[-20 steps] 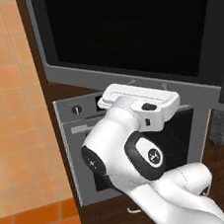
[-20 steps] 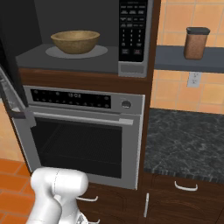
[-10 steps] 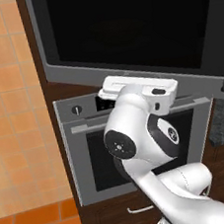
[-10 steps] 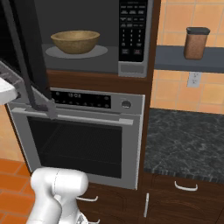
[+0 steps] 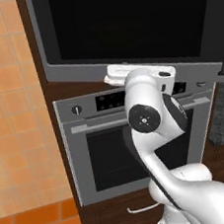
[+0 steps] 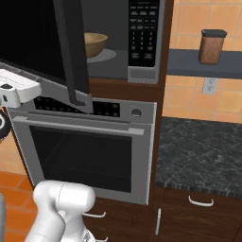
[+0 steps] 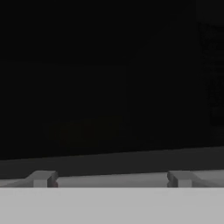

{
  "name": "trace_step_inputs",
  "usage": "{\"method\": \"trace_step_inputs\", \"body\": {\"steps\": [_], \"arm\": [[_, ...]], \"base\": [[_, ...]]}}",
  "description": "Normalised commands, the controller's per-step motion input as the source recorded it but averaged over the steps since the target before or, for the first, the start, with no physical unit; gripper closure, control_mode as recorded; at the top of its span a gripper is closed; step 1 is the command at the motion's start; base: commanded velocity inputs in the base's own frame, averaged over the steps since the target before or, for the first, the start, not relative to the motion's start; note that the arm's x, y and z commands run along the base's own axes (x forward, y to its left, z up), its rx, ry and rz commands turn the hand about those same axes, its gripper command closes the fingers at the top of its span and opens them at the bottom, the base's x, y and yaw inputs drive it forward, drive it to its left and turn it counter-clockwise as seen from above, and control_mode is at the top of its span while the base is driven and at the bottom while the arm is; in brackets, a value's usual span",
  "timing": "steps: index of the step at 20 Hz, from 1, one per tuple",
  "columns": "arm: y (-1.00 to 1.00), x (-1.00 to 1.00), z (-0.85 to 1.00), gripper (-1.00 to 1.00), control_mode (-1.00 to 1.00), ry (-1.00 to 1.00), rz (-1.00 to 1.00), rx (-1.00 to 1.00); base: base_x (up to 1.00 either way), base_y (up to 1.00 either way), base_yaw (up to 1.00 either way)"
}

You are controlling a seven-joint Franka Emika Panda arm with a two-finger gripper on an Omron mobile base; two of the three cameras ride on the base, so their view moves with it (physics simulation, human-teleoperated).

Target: Open the microwave, place the bowl with waffle inside the microwave, then close the microwave door and turn it on.

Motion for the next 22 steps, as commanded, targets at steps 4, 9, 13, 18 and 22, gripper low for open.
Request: {"method": "trace_step_inputs", "body": {"steps": [4,9,13,18,22], "arm": [[0.00,0.46,0.02,-1.00,-1.00,0.04,0.12,0.01],[-0.01,0.46,0.04,-1.00,-1.00,0.04,0.11,0.02],[-0.03,0.47,0.06,-1.00,-1.00,0.04,0.11,0.03],[-0.01,0.48,0.06,-1.00,-1.00,0.04,0.10,0.03],[-0.02,0.47,0.08,-1.00,-1.00,0.05,0.10,0.04]], "base": [[0.00,0.00,0.00],[0.00,0.00,0.00],[0.00,0.00,0.00],[0.00,0.00,0.00],[0.00,0.00,0.00]]}}
